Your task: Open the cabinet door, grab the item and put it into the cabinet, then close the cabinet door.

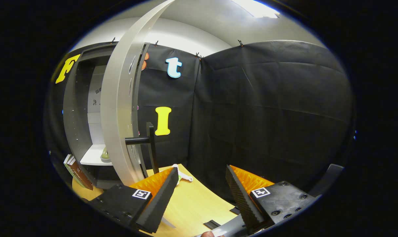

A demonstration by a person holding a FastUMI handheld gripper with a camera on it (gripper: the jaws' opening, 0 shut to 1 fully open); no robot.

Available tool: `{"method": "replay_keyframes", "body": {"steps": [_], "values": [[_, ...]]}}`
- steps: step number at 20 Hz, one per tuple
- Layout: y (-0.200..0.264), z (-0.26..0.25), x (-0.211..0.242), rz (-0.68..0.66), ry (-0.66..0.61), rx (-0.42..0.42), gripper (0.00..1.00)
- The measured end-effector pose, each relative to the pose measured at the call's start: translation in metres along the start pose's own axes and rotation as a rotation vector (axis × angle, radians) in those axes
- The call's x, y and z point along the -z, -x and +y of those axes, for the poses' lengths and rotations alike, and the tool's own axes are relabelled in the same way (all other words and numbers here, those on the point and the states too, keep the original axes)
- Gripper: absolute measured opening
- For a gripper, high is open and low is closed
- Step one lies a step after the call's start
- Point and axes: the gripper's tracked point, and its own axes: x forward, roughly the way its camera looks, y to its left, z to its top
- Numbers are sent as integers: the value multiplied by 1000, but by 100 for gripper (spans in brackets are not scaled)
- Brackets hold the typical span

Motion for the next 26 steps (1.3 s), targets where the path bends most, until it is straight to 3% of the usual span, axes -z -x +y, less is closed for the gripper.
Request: {"method": "replay_keyframes", "body": {"steps": [5, 9, 21, 26], "values": [[13, 19, -1, -6, 40, -7, 95], [34, 52, 2, -5, 28, -58, 95], [79, 211, 5, 20, -7, -374, 95], [84, 268, 7, 31, -7, -466, 98]]}}
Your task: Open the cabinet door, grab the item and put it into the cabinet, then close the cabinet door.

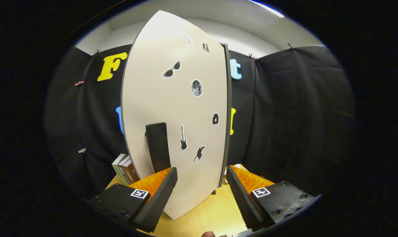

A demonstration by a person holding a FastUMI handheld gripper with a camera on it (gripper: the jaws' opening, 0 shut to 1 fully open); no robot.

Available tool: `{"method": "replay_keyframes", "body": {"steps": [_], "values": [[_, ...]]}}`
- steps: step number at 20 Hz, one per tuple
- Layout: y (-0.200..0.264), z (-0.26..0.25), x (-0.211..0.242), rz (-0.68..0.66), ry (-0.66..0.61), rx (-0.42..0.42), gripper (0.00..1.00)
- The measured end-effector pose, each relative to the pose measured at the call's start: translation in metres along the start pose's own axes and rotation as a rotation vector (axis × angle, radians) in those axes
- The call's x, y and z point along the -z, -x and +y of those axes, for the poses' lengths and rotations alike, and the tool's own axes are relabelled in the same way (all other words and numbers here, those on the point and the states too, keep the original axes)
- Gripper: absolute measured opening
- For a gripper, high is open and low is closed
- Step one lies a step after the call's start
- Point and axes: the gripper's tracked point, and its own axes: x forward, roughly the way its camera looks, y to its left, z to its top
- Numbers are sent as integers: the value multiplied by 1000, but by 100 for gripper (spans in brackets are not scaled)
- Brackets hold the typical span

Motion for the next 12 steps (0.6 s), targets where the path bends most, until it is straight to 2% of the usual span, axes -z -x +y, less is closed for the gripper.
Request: {"method": "replay_keyframes", "body": {"steps": [5, 12], "values": [[0, 16, -4, -9, 13, -29, 98], [1, 8, -11, -23, -10, -15, 97]]}}
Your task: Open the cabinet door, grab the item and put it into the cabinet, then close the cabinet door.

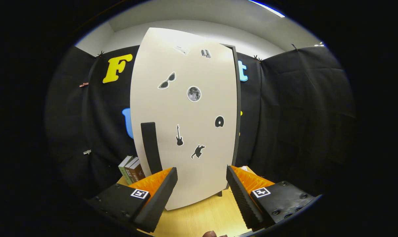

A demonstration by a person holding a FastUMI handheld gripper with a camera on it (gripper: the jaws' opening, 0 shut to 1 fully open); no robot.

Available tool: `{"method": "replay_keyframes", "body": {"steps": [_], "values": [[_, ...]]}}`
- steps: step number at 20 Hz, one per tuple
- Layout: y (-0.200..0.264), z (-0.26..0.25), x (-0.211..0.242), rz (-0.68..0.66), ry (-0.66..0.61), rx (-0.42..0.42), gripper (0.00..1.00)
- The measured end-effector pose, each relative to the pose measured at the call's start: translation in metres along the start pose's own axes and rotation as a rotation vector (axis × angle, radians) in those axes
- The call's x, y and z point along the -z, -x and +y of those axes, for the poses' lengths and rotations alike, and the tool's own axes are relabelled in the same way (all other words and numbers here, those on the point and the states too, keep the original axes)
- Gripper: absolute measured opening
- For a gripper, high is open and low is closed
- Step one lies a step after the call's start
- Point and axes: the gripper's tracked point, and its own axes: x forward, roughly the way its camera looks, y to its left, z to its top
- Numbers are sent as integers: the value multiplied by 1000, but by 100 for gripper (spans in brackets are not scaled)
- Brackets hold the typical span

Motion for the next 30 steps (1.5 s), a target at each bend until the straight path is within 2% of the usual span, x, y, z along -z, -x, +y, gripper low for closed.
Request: {"method": "replay_keyframes", "body": {"steps": [30], "values": [[10, -2, -8, -16, 16, -4, 98]]}}
